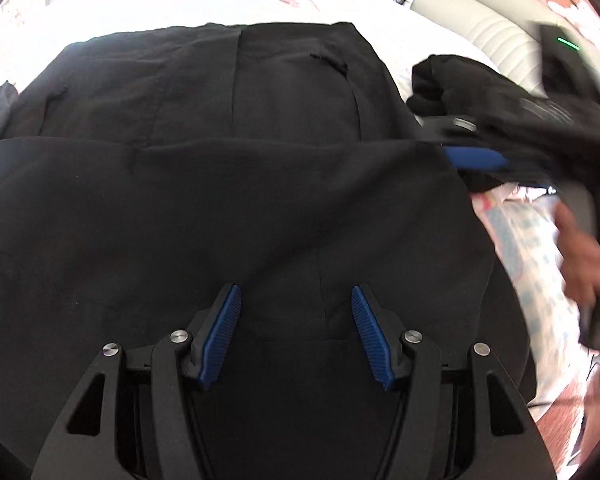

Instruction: Fold clothes

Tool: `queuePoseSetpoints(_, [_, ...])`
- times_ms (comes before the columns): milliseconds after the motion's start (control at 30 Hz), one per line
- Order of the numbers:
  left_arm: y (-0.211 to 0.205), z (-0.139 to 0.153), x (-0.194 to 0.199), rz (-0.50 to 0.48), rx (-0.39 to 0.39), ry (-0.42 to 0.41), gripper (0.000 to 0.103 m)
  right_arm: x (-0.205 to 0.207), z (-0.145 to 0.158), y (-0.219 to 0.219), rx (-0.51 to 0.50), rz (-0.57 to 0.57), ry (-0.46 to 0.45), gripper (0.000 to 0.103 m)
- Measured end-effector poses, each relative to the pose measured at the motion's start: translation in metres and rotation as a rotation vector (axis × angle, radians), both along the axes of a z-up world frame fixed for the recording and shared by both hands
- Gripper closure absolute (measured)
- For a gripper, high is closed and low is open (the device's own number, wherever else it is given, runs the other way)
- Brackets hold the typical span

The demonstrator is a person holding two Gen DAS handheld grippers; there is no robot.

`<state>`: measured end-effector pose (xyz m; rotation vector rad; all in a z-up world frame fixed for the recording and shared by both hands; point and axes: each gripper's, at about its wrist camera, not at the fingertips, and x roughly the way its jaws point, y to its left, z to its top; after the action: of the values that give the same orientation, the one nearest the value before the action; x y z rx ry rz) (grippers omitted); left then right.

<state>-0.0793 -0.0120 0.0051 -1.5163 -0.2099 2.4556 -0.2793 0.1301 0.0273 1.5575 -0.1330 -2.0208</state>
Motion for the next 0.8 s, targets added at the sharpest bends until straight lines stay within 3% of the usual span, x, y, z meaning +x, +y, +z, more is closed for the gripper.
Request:
queuePoseSetpoints(100, [-0.003,-0.003,-0.001,0.020,0.047,-0.005,0.043,-0.017,-0.021,-0.011,0.089,0.017,-0.026,0.055])
queuePoseSetpoints(167, [-0.010,-0.004,-0.004,0.047,0.086,-0.015,0.047,-0.019,-0.028,-0.010,0.152,0.019,0.001,0.059])
queuePoseSetpoints(200, [-0.013,-0.002,-0.005,0.059,0.093,-0.022,0.055,-0.018,-0.029,-0.007,0.171,0.016,0.017,0.059])
queuePoseSetpoints(300, [-0.024,-0.003,-0.008,0.087,0.091,-0.032,0.059,-0.015,-0.021,0.003,0.246,0.008,0.095,0.063])
queuePoseSetpoints(433, [-0.039,-0.009,-0.010,0.121,0.073,-0.033,0.074,-0.014,-0.014,0.017,0.265,-0.018,0.126,0.063])
queuePoseSetpoints(533, [-0.046,-0.005,-0.004,0.142,0.090,-0.038,0.076,-0.006,-0.006,0.022,0.255,-0.035,0.172,0.064])
queuePoseSetpoints(567, [-0.048,-0.002,-0.001,0.146,0.101,-0.033,0.075,0.002,0.004,0.026,0.228,-0.042,0.192,0.064])
queuePoseSetpoints(633, [-0.044,0.009,0.005,0.121,0.113,-0.001,0.057,0.020,0.026,0.036,0.171,-0.053,0.234,0.063])
queuePoseSetpoints(700, [-0.032,0.023,0.015,0.074,0.079,0.051,0.056,0.045,0.046,0.055,0.099,-0.048,0.252,0.061])
queuePoseSetpoints(800, [-0.007,0.035,0.027,-0.011,0.099,0.107,0.055,0.084,0.055,0.078,0.049,-0.024,0.227,0.057])
